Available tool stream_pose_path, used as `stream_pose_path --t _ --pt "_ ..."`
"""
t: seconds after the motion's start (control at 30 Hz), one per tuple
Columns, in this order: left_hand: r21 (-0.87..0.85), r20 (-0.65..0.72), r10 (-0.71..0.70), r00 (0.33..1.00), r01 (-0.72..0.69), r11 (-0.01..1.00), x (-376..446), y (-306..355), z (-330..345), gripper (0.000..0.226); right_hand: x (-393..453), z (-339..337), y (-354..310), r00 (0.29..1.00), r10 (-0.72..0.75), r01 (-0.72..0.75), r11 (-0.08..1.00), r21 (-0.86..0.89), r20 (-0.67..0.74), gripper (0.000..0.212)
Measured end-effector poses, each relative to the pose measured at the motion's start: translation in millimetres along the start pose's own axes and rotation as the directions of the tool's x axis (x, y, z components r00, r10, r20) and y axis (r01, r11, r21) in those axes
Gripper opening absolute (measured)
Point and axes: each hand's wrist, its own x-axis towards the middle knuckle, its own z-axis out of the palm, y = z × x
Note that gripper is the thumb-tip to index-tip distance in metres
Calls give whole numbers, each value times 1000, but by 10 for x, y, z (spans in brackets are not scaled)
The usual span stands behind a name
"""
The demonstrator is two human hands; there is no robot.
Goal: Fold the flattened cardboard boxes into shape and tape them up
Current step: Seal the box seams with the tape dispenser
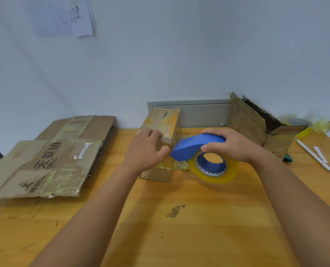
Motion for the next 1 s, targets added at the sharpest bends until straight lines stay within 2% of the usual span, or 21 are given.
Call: stream_pose_path --t 0.27,0.4,0.43,0.5,0.57,0.63,0.73,0.8,0.9,1.0 --pt "-50 41 -48 998 50 997 0 43 -74 62 82 -39 -110 999 36 -36 999 -20 -11 62" --pt "-61 64 -68 996 72 996 5 40 -71 63 48 136 -39 988 118 -86 953 -289 95 69" --pt "-55 70 -73 995 77 996 1 38 -64 64 10 176 25 988 135 -107 950 -295 75 65" --pt "-21 51 -70 996 71 997 -14 45 -39 66 -77 182 125 990 130 -136 974 -180 -46 57" --pt "42 15 -66 998 65 997 -4 80 0 72 -111 149 203 974 143 -161 983 -91 -178 65" --pt "95 -16 -86 996 87 992 17 157 41 85 -106 175 271 948 154 -181 981 -74 -279 73" --pt "212 -86 -138 987 154 965 72 317 116 95 -51 326 336 879 171 -196 981 -10 -444 68" --pt "257 -114 -171 979 195 946 94 411 163 84 1 430 356 827 195 -202 978 46 -527 68" --pt "253 -130 -194 972 222 942 99 460 211 51 89 566 350 792 205 -193 978 82 -575 71" --pt "251 -132 -173 976 201 947 67 417 236 46 173 667 347 769 197 -193 979 73 -608 71"
